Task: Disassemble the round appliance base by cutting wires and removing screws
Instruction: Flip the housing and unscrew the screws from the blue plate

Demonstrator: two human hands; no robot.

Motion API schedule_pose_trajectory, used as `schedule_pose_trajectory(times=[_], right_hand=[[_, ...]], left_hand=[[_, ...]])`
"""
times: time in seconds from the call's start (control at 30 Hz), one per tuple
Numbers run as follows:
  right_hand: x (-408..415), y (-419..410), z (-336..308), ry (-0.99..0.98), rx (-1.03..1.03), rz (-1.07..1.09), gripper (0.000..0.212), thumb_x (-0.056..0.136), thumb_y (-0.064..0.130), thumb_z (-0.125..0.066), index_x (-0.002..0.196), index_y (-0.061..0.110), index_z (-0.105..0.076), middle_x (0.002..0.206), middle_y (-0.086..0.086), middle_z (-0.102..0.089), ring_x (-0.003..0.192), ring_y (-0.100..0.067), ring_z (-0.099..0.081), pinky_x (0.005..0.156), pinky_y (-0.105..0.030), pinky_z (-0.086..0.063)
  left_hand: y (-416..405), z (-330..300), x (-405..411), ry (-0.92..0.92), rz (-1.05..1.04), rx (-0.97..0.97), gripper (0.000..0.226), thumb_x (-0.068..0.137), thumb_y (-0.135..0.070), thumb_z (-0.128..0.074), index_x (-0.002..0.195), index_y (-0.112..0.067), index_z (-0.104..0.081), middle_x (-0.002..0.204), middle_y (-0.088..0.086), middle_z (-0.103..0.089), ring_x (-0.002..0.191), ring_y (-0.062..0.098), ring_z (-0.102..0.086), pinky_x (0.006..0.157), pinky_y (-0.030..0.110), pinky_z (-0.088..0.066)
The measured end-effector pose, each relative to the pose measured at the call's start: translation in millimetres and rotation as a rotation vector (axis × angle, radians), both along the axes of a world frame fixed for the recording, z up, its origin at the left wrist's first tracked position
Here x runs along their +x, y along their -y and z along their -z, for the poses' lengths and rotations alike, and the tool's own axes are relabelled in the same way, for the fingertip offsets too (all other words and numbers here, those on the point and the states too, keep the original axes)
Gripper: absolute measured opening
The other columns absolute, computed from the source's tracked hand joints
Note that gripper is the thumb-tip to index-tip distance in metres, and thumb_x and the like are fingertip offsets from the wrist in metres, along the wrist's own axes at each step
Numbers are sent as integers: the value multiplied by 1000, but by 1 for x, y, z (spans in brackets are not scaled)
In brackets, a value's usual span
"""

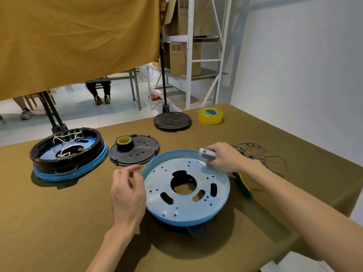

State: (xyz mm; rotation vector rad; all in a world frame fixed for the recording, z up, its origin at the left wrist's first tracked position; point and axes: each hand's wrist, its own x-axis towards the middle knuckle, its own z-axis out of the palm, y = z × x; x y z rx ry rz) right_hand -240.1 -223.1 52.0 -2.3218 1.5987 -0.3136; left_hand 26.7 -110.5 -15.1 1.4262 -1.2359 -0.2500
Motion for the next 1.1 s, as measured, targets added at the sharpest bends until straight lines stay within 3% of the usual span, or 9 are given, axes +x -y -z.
schedule_pose_trajectory(times=[0.1, 0.23, 0.3, 0.43, 0.57, 0.67, 0.8, 0.87, 1.1], right_hand=[[8, 6, -3, -86, -23, -28, 21, 93, 23, -66, 76, 28, -55, 78, 4, -59, 74, -22, -56, 59, -33, -39], [-4, -11, 17, -206, -59, 179, 14, 89, 25, -66, 87, 14, -57, 81, -6, -59, 70, -26, -59, 54, -31, -42], [-13, -19, 22, -190, -60, 173, 12, 85, 19, -65, 80, 15, -55, 77, -6, -59, 68, -25, -57, 52, -31, -38], [-13, -10, 6, -40, -29, -67, 29, 89, 16, -67, 69, 26, -49, 70, 2, -57, 65, -18, -51, 58, -36, -35], [4, 1, 3, -116, -239, -75, 18, 95, 27, -68, 82, 27, -55, 86, 5, -55, 78, -22, -55, 63, -33, -35], [21, -3, -1, 281, -476, -22, 22, 95, 31, -71, 82, 18, -58, 75, 6, -54, 65, -13, -49, 59, -30, -35], [63, -7, -31, 974, -253, -29, 37, 91, 33, -77, 66, 18, -54, 57, 4, -48, 51, -15, -45, 49, -29, -41], [80, -4, -42, 1126, -201, -4, 42, 92, 34, -76, 61, 20, -51, 53, 5, -47, 45, -13, -40, 44, -28, -37], [100, 24, -49, 1400, 93, -2, 56, 101, 55, -52, 64, 13, -51, 53, -4, -45, 42, -18, -35, 46, -30, -32]], left_hand=[[12, -2, 3, 38, 110, 112, 26, 102, -19, -57, 127, -26, -64, 127, -9, -52, 123, 7, -49, 104, 36, -44], [25, 1, 5, -269, 368, 327, 53, 103, -21, -59, 154, -24, -44, 147, -11, -50, 135, 12, -48, 113, 41, -42], [32, 4, 7, -363, 310, 337, 45, 106, -30, -52, 150, -23, -49, 140, -8, -57, 130, 16, -52, 106, 39, -45], [41, 4, 14, -361, 202, 339, 31, 107, -28, -46, 126, -13, -65, 95, 4, -69, 92, 18, -65, 72, 30, -46], [51, 0, 8, -301, 402, 484, 18, 102, -18, -59, 109, -27, -73, 104, -3, -76, 95, 13, -72, 73, 25, -55], [57, -10, 3, -414, 597, 589, 18, 101, -24, -59, 104, -29, -77, 103, 3, -79, 85, 14, -76, 67, 20, -57], [62, -11, 3, -695, 748, 679, 41, 87, -49, -65, 114, -22, -78, 112, 12, -77, 92, 25, -75, 76, 33, -62], [68, -11, 3, -738, 798, 714, 49, 82, -52, -67, 118, -21, -77, 119, 14, -74, 98, 27, -74, 79, 35, -62], [90, -11, 2, -458, 913, 654, 38, 94, -38, -60, 125, -21, -73, 125, 15, -72, 114, 36, -69, 99, 46, -54]])
